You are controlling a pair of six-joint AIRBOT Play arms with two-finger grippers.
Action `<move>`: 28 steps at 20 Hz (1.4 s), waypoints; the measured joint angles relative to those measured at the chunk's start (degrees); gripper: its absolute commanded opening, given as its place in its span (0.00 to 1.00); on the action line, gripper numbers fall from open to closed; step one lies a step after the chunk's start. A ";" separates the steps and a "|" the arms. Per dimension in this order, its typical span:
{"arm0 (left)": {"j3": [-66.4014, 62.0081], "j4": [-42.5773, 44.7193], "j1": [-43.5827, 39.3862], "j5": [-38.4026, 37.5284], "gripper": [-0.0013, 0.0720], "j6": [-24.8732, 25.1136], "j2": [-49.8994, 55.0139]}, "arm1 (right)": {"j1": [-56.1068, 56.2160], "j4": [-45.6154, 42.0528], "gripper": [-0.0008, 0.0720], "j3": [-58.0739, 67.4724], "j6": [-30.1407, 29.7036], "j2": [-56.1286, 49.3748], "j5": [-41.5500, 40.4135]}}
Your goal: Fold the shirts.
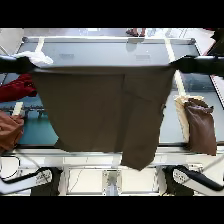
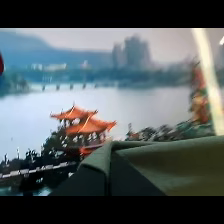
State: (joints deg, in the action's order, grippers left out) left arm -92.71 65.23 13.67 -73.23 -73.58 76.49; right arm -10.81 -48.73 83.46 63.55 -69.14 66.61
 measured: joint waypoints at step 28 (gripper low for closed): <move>19.37 11.30 -7.89 10.01 0.03 -5.55 12.92 | 8.63 -23.23 0.03 -13.27 6.16 -17.77 -10.12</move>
State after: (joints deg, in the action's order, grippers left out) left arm -73.34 76.53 5.78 -63.22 -79.13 89.41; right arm -2.17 -71.96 70.19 69.71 -86.91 56.49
